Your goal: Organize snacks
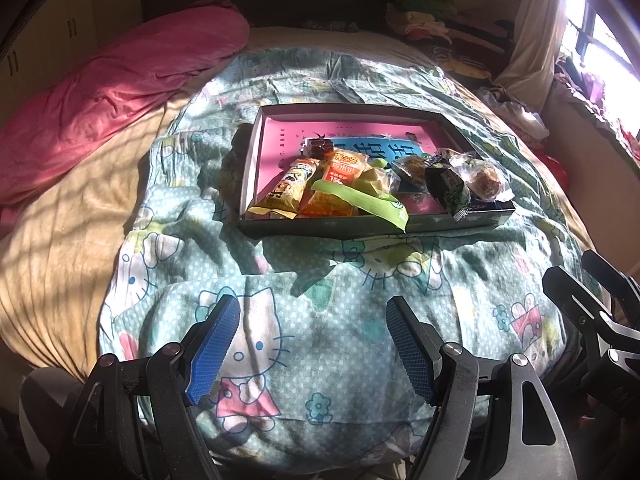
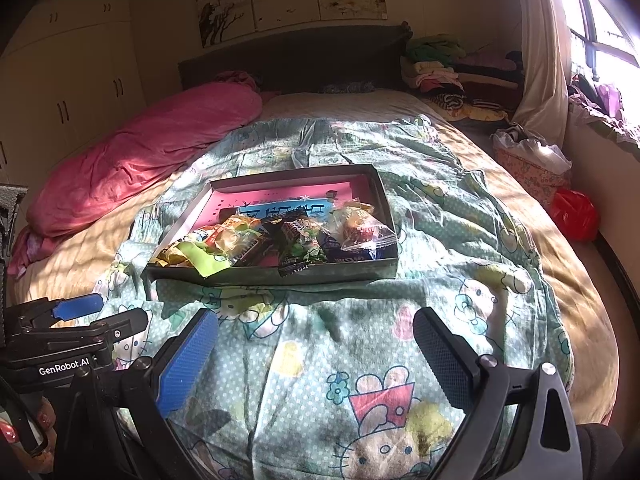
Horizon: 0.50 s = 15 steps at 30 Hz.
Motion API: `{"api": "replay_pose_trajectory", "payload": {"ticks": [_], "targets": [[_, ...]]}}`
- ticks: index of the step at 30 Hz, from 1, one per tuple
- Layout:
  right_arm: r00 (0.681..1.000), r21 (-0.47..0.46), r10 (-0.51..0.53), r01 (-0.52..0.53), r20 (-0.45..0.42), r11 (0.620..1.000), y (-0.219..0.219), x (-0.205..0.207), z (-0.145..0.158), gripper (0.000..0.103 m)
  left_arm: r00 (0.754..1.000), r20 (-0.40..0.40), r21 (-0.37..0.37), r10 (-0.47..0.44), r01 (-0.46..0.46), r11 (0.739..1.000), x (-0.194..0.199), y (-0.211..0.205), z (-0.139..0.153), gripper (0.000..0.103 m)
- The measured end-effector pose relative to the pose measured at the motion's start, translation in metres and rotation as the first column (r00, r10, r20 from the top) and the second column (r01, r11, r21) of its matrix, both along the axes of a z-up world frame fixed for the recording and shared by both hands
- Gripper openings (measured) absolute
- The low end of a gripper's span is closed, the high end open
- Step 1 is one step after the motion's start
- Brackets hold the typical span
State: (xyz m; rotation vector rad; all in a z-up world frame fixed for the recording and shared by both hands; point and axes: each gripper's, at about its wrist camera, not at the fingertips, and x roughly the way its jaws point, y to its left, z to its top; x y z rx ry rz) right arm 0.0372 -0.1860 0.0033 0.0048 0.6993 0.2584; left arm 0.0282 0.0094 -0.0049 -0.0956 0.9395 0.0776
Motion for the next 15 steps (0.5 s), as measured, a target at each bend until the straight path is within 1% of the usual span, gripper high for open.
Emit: {"api": "replay_pose_trajectory", "payload": {"ticks": [6,9,13,15], "targets": [[1.000,0.003,-0.005,0.005,0.005,1.000,-0.002,0.001,-0.001,0.099,1.000,0.001,-0.006,-0.007,0.007,1.000,0.001,-0.001,-0.003,0.077],[1.000,0.011,-0.018,0.018,0.006,1.000,-0.008,0.005,-0.002,0.099,1.000,0.006,-0.022,-0.013,0.013,1.000,0.003,-0.002,-0.003,0.077],[0.998,0.022,-0.057,0.057,0.007,0.998,-0.021,0.017,-0.004,0.099,0.999,0.040,-0.053,-0.005,0.007,0.999,0.007,0.005,0.003,0.077],[0.996,0.026,-0.084,0.084,0.007,0.996,-0.030,0.026,-0.004,0.099,0.998,0.059,-0.046,0.020,-0.017,0.999,0.013,0.017,0.009,0.077]]}}
